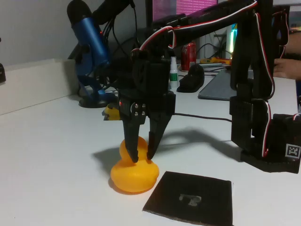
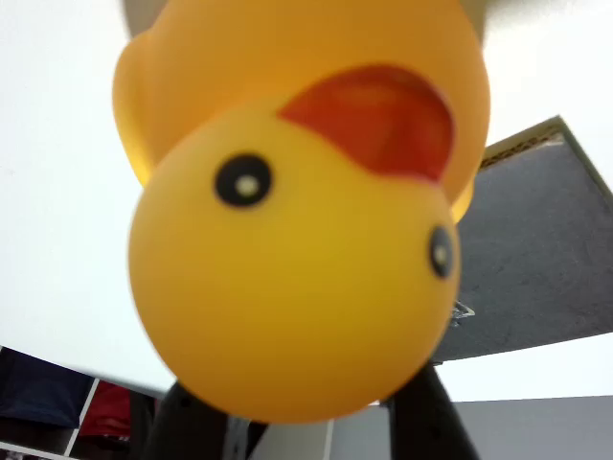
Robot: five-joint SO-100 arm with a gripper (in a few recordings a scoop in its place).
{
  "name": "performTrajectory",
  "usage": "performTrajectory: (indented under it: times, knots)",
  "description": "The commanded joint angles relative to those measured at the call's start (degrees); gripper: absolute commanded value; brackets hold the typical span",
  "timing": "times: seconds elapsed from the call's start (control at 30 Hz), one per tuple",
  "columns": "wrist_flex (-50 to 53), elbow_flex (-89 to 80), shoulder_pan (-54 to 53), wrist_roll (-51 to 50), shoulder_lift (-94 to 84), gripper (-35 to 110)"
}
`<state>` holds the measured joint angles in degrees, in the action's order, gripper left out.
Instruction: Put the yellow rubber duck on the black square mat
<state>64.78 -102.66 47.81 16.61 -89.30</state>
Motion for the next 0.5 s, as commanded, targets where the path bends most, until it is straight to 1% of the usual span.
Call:
performTrajectory:
  times: [0.0,0.17,0.4,0.47]
  knots:
    - [0.35,0.70,1.49,0.44,-2.29,11]
    - [0.35,0.70,1.49,0.44,-2.29,13]
    - [0.35,1.23,1.58,0.44,-2.29,31]
    - [-0.26,1.49,1.58,0.44,-2.29,34]
